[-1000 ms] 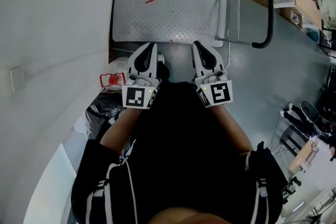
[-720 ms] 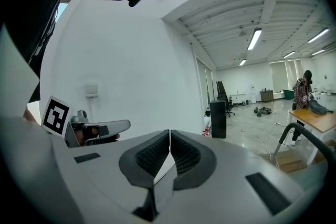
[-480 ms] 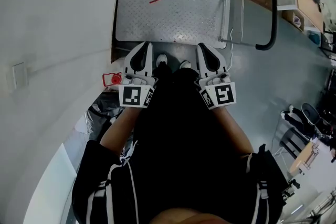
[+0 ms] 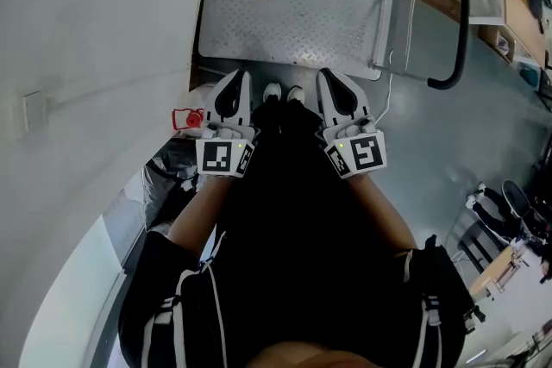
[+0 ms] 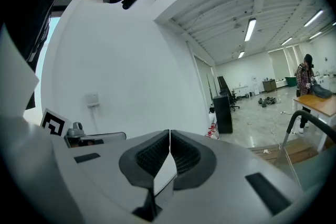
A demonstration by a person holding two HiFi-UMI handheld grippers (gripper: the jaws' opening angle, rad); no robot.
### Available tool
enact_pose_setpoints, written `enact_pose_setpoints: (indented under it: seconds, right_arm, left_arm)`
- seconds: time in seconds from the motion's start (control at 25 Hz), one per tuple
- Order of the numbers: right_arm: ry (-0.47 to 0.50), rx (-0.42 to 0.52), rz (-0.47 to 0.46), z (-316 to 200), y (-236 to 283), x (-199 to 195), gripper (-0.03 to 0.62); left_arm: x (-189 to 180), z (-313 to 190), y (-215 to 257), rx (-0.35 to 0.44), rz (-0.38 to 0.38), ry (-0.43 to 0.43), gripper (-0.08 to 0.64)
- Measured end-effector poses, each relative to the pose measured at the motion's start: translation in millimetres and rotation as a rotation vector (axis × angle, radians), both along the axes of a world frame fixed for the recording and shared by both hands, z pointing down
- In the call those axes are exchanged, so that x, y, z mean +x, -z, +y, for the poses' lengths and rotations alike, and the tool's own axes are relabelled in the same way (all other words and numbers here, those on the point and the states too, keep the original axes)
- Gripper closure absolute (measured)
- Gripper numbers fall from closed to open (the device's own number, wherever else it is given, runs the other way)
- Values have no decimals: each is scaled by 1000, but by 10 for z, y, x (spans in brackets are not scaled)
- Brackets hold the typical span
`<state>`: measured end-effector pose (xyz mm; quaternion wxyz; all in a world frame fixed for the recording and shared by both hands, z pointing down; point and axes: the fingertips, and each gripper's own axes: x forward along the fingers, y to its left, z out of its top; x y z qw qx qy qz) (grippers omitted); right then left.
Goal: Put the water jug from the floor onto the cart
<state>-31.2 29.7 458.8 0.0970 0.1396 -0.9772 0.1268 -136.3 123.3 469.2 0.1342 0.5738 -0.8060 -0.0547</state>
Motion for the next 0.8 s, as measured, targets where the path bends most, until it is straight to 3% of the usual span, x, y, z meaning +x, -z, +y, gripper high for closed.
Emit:
enact_pose_setpoints:
  seconds: [0.24,0.52,0.8]
  right_arm:
    - [11,15,-39,-178,122,-62,574]
    - [73,129,-40,-174,287,-208,574]
    - [137,207,-57,-66,354,-305,574]
  left_arm:
    - [9,-87,82,-4,-36,4,541]
    - [18,-48,-93,-49,-20,47,541]
    - [-66,196,-504,-167,29,118,538]
